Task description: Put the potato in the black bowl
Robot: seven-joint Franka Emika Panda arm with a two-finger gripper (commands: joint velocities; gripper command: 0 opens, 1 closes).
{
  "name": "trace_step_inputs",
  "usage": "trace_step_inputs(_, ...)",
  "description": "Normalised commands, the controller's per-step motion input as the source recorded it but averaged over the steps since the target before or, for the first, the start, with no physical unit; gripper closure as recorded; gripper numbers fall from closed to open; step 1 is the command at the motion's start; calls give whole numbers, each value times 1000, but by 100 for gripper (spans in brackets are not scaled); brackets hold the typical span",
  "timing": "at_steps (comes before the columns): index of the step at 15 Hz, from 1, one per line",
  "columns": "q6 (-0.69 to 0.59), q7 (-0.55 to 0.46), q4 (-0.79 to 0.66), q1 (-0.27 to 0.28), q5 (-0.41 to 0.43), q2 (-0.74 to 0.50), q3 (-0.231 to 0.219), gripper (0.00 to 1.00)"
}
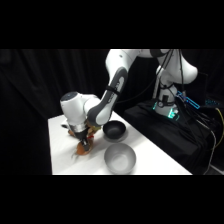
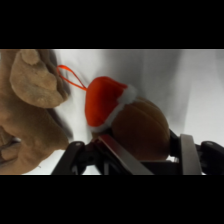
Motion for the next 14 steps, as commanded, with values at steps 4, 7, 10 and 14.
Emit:
trace_step_inputs(4, -177, -65, 277, -37, 53, 144, 13, 81)
trace_step_inputs(7, -232, -105, 169, -48, 65, 17, 28, 99)
trace_step_inputs(10, -297, -140, -29, -49, 69, -220, 44, 96)
trace_step_inputs(14, -406, -156, -319, -23, 57, -552, 49, 96)
